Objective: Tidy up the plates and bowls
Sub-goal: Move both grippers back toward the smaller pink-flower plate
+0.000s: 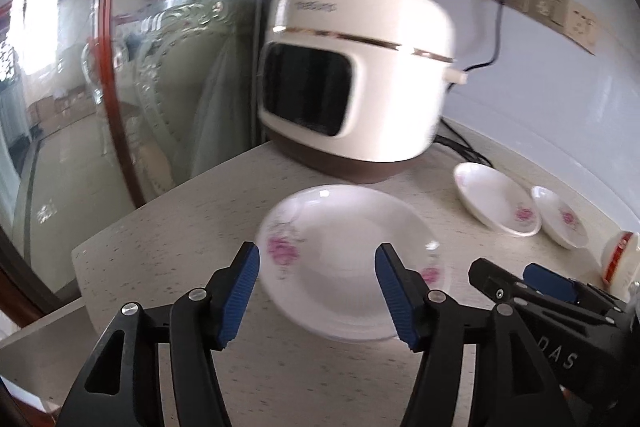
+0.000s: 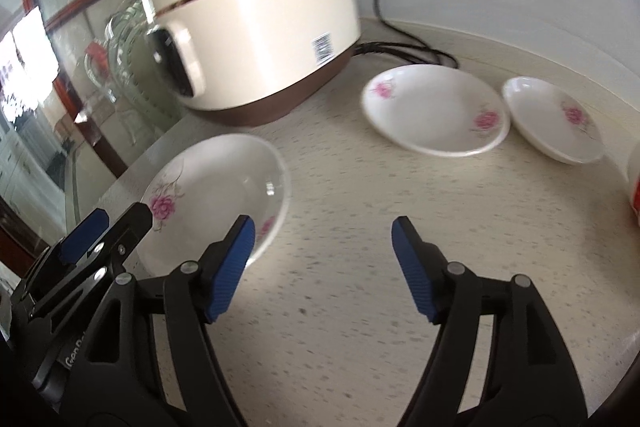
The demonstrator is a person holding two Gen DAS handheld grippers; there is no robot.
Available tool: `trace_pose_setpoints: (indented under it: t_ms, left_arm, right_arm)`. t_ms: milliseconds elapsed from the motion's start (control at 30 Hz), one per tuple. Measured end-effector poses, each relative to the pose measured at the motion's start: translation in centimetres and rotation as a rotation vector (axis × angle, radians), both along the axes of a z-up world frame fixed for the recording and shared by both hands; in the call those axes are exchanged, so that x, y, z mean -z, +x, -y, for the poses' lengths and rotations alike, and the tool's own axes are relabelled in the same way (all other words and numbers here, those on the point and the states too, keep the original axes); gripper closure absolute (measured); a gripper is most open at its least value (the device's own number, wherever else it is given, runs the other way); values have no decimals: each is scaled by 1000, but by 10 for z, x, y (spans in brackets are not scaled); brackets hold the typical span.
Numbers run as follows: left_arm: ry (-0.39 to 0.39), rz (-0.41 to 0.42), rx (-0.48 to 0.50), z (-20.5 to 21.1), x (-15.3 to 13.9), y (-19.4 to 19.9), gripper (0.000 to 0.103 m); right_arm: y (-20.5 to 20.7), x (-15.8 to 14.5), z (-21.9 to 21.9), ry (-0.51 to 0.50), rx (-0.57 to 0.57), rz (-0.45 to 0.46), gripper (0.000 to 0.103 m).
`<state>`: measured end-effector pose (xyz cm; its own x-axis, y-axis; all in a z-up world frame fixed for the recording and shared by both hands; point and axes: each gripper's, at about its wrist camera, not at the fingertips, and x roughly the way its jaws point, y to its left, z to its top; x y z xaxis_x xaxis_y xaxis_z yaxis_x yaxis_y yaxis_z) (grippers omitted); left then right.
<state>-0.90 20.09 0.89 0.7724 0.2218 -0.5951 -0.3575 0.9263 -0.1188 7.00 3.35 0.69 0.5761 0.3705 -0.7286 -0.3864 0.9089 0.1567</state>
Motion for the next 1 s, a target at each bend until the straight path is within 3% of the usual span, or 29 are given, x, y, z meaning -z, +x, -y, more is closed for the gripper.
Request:
trace_pose_setpoints:
  t_ms: [300, 567, 1000]
  left_arm:
    - [35, 18, 99, 40, -10, 0, 38]
    - [65, 21, 172, 75, -17, 4, 37]
    - [108, 16, 259, 122, -19, 12, 36]
  right_arm:
    - [-4, -11, 48, 2, 98, 35, 24]
    - [-14, -24, 91, -33, 229, 109, 12]
    - [-20, -28, 138, -9, 310, 115, 12]
